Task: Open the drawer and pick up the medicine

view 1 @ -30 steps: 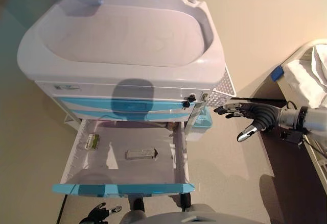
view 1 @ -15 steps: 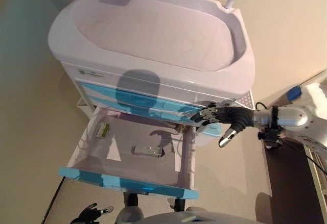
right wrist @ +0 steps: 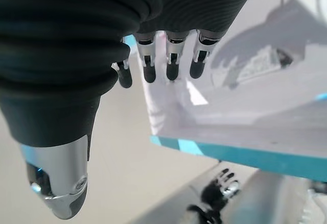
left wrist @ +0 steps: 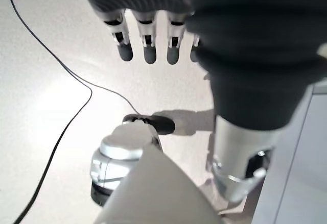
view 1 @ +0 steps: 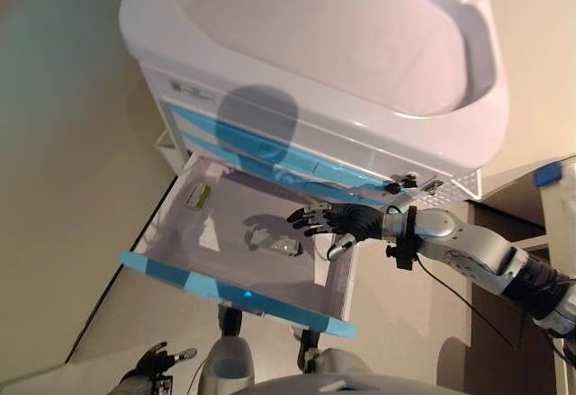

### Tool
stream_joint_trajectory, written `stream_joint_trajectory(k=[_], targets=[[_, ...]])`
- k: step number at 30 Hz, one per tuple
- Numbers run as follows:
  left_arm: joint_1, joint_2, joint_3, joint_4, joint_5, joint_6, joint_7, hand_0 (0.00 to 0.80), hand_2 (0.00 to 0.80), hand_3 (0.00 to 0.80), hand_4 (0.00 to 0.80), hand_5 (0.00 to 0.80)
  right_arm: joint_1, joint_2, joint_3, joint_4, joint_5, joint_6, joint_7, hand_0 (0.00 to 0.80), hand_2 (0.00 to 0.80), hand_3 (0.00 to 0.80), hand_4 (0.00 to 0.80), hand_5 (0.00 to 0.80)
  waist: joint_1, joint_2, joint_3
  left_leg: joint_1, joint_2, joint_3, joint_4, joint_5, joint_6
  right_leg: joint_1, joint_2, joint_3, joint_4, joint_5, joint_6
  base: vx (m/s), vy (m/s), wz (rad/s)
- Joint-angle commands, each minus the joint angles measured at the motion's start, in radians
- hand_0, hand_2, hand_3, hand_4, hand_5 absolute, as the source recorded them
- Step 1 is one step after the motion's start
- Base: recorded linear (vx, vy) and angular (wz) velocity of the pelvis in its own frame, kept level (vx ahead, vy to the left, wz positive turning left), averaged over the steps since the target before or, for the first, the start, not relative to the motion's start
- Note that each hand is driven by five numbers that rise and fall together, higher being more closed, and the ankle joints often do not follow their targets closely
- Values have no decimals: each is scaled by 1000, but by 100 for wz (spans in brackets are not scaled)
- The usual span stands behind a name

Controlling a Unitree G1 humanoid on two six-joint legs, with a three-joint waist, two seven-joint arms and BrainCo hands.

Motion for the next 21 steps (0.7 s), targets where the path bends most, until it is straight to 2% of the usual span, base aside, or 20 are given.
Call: stream_joint_trajectory(k=[1,2,3,4,5,6,7,11,17,21], targets=[[-12,13,-7,25,-51,-12,36,0,0,0,0,0,40,61,-88,-28,-80,-90,-88,0,0,0,0,0,17,10,13,-53,-52,8,90,-66,31,-57,-35,8,174,-66,54,-76,28,5],[-13,9,-11,14,-60,-8,46,0,0,0,0,0,66,118,-124,-14,-183,-102,-115,0,0,0,0,0,16,20,25,-69,-57,4,103,-68,33,-66,-36,8,183,-68,53,-59,24,6],[-12,10,-11,14,-60,-7,46,0,0,0,0,0,66,119,-125,-14,-184,-102,-115,0,0,0,0,0,16,19,25,-70,-57,4,104,-68,33,-67,-36,8,183,-68,53,-52,26,8],[-20,4,-10,20,-58,-6,52,0,0,0,0,0,98,166,-154,3,-231,-109,-150,0,0,0,0,0,12,25,31,-77,-59,3,110,-68,34,-73,-37,8,187,-68,52,-68,26,13],[-31,-5,-10,31,-58,0,68,0,0,0,0,0,133,229,-209,6,-396,-139,-197,0,0,0,0,0,3,36,46,-97,-60,0,124,-70,36,-90,-38,12,197,-69,51,-92,37,15],[-33,-11,-11,30,-63,3,74,0,0,0,0,0,152,262,-229,12,-457,-143,-225,0,0,0,0,0,-1,43,52,-106,-61,-1,131,-70,38,-98,-40,14,203,-69,50,-74,27,16],[-33,-10,-11,30,-64,3,74,0,0,0,0,0,152,263,-230,12,-459,-143,-225,0,0,0,0,0,-1,43,52,-107,-61,-1,132,-71,38,-99,-40,14,203,-70,50,-55,28,11],[-44,-36,-24,21,-61,3,113,0,0,0,0,0,177,359,-287,62,-741,-178,-344,0,0,0,0,0,-17,66,77,-145,-64,-2,158,-72,43,-137,-48,23,226,-68,47,-75,40,2],[-68,-61,-58,11,-71,-3,166,0,0,0,0,0,93,443,-240,224,-1054,-168,-475,0,0,0,0,0,-23,91,112,-199,-67,-2,195,-73,51,-191,-51,46,250,-60,42,-78,36,1],[-78,-66,-76,-10,-77,-12,178,0,0,0,0,0,53,460,-203,322,-1156,-164,-515,0,0,0,0,0,-19,100,126,-219,-71,-10,195,-66,50,-209,-51,48,251,-59,40,-50,9,-4]])
